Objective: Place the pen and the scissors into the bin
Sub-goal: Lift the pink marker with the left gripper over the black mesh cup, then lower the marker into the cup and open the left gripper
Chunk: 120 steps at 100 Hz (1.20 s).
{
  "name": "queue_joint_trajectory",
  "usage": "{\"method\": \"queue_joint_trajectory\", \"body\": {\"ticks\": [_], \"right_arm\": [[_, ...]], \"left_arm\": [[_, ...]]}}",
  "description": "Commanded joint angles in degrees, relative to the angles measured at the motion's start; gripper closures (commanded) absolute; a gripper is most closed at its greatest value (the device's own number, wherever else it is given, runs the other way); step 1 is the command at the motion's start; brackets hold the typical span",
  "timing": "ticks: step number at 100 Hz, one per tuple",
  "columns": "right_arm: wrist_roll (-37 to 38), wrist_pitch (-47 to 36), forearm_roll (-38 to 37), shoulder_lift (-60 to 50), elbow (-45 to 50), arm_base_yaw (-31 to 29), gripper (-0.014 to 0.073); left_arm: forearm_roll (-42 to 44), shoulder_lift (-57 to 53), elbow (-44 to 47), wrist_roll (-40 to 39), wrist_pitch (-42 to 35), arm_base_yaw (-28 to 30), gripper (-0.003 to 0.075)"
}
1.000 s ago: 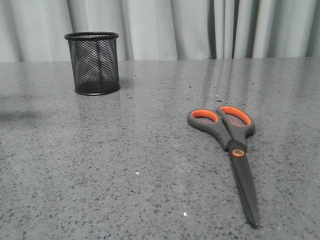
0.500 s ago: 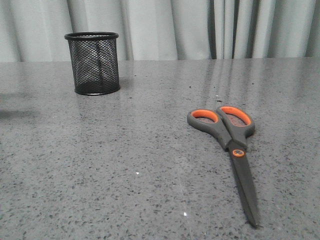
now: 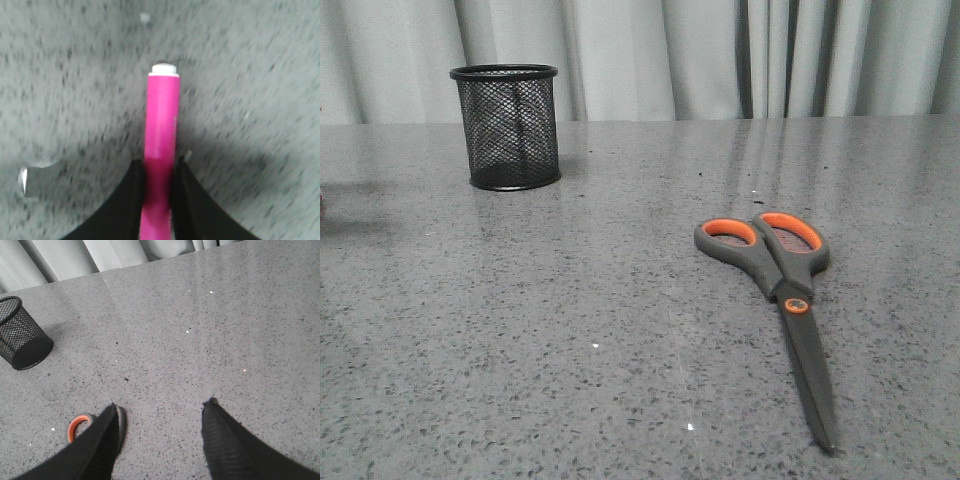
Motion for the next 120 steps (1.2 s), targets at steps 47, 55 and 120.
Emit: {"method": "queue_joint_trajectory", "body": {"ticks": [47, 55, 120], "right_arm": [[-0.1, -5.2, 1.6, 0.3, -2.0, 0.0, 0.0253], [-0.1, -5.2, 1.6, 0.3, -2.0, 0.0, 0.0253], [-0.1, -4.9, 1.6, 0.3, -2.0, 0.0, 0.0253]], "left_arm": [[-86.1, -10.0, -4.0, 73.2, -30.5, -8.7, 0.0738], [-93.2, -7.4, -4.8, 81.3, -29.9, -10.7, 0.0738], [-97.3, 11.8, -15.3, 89.8, -21.8, -11.9, 0.0738]]}}
